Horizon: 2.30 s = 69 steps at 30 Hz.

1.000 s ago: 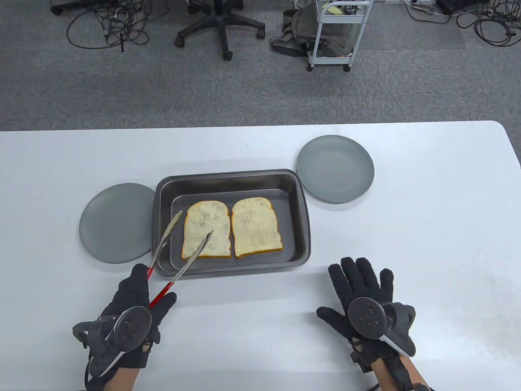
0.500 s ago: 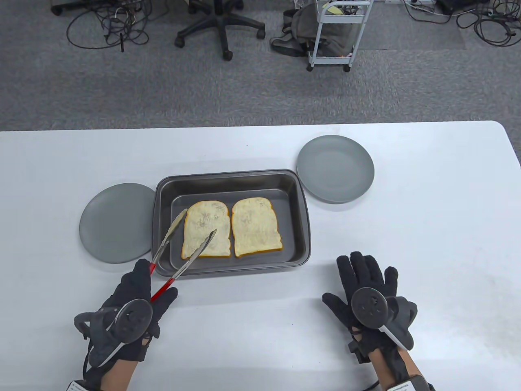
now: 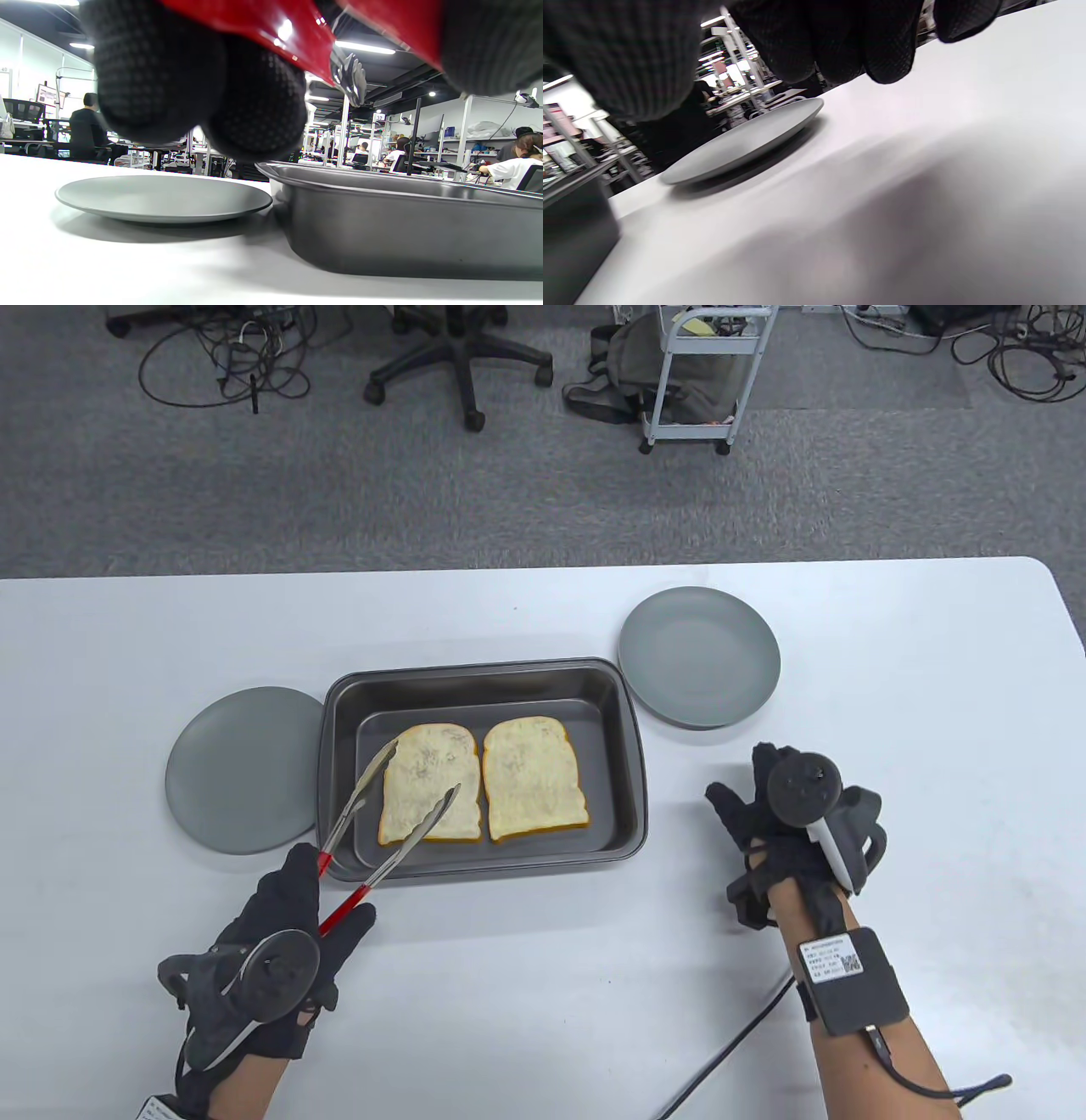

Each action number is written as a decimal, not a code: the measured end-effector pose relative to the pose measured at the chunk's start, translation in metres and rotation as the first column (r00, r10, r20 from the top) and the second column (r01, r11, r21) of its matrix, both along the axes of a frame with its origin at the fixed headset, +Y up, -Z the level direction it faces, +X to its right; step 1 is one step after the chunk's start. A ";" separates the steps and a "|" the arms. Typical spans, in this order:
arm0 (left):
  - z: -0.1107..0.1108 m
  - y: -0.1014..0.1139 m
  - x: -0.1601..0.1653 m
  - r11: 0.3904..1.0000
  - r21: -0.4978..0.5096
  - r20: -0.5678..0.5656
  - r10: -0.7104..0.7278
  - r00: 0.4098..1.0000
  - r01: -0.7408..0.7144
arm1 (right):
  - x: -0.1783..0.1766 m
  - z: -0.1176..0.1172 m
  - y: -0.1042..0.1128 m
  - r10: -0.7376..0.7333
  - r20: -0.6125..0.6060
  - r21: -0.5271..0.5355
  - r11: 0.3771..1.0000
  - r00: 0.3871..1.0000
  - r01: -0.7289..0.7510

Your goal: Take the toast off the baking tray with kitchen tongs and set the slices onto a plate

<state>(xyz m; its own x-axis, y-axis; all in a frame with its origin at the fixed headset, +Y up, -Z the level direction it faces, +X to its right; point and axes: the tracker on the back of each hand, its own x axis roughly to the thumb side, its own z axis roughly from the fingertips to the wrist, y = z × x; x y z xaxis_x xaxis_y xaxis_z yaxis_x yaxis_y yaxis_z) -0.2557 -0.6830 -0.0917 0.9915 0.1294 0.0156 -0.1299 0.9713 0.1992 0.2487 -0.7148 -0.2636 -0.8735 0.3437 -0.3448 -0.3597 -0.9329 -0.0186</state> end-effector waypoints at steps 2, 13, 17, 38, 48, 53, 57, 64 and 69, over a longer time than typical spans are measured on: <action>-0.001 0.000 -0.002 1.000 -0.005 -0.005 0.005 1.000 -0.005 | 0.005 -0.022 0.000 0.010 0.054 -0.021 1.000 0.999 -0.009; -0.005 -0.002 -0.009 0.999 -0.024 -0.028 0.021 0.999 -0.022 | 0.003 -0.097 -0.012 0.132 0.223 -0.207 0.975 0.966 -0.085; -0.004 -0.002 -0.009 1.000 -0.020 -0.027 0.022 0.999 -0.022 | 0.004 -0.108 -0.016 0.162 0.322 -0.265 0.961 0.933 -0.075; -0.004 -0.002 -0.009 1.000 0.002 -0.009 0.022 1.000 -0.022 | 0.003 -0.119 -0.033 0.058 0.498 -0.251 0.965 0.865 0.080; -0.002 0.003 -0.010 0.999 0.030 -0.005 0.035 0.999 -0.035 | 0.019 -0.108 -0.017 -0.210 0.537 -0.108 0.943 0.817 0.313; -0.003 0.002 -0.013 0.998 0.025 -0.002 0.062 0.998 -0.062 | 0.028 -0.095 -0.018 -0.485 0.562 0.053 0.830 0.670 0.555; -0.004 0.001 -0.016 0.997 0.022 -0.010 0.068 0.998 -0.068 | 0.030 -0.091 -0.012 -0.587 0.522 0.136 0.774 0.619 0.619; -0.002 0.004 -0.018 0.996 0.037 -0.014 0.080 0.997 -0.080 | 0.031 -0.085 0.025 -0.564 0.486 0.217 0.818 0.667 0.533; -0.002 0.004 -0.018 0.996 0.040 -0.015 0.083 0.996 -0.083 | 0.036 -0.078 0.056 -0.643 0.434 0.316 0.765 0.631 0.561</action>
